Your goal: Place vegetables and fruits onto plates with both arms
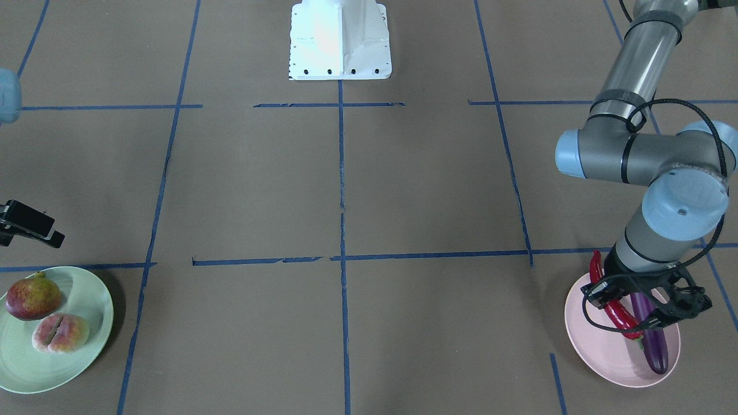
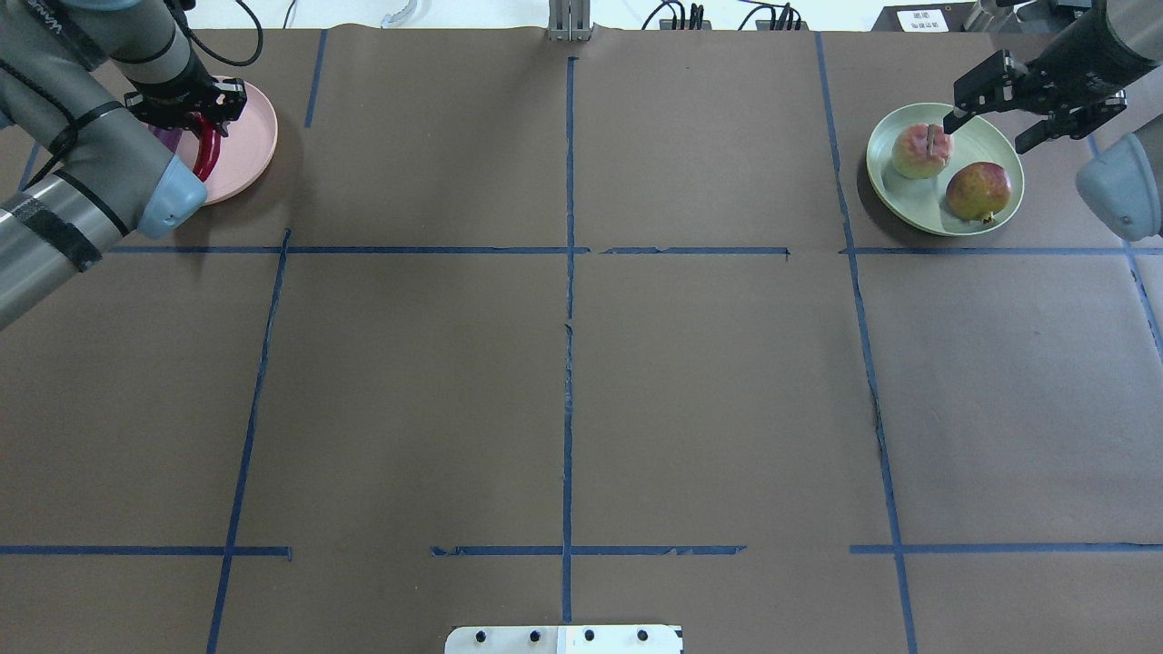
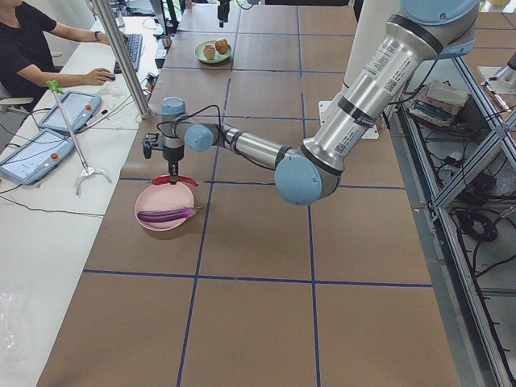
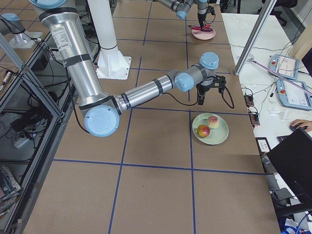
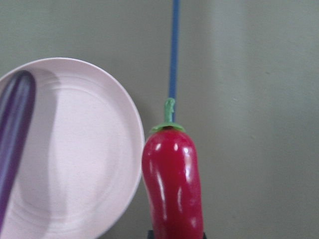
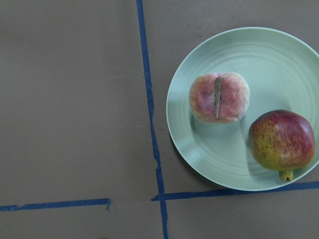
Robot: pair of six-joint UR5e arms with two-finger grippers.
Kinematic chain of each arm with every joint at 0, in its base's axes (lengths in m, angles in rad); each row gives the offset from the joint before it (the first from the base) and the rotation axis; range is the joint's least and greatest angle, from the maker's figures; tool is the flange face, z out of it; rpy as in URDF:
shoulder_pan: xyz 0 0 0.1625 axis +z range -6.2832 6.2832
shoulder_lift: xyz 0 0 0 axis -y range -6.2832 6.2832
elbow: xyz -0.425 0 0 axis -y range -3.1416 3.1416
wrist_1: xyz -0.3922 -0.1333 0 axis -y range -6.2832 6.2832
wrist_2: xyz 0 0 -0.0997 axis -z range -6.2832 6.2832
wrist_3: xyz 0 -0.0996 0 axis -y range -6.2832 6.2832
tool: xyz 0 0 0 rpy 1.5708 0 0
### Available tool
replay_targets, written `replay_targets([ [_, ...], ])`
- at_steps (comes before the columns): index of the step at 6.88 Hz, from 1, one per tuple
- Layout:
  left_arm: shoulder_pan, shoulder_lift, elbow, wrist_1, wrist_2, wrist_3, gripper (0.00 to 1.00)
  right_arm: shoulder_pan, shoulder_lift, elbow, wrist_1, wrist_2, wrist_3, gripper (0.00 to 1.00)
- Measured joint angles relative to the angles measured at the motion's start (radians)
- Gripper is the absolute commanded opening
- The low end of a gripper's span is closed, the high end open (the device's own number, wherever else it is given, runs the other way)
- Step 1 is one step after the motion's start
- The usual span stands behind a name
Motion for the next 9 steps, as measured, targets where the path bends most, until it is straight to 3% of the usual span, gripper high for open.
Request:
replay_targets([
  [1, 0.002, -0.013, 0.057, -0.043, 0.0, -0.006, 0.21, -0.001, -0.01, 0.018, 0.001, 0.0, 0.025, 1.0],
  [2, 0.011, -0.031, 0.099, -0.066, 0.0, -0.005, 0.43, -0.001, -0.019, 0.033, 0.001, 0.001, 0.045, 1.0],
  [3, 0.023, -0.038, 0.129, -0.087, 0.0, 0.007, 0.66, -0.002, -0.026, 0.043, 0.001, 0.001, 0.052, 1.0],
  [4, 0.028, -0.039, 0.159, -0.114, 0.0, 0.034, 1.0, -0.003, -0.029, 0.047, 0.0, 0.001, 0.054, 1.0],
  [7, -0.011, -0.049, 0.189, -0.145, -0.021, 0.085, 1.0, -0.004, -0.031, 0.049, 0.0, 0.001, 0.055, 1.0],
  [9, -0.094, -0.049, 0.147, -0.139, -0.151, 0.09, 1.0, 0.014, -0.051, 0.052, 0.0, 0.001, 0.032, 1.0],
])
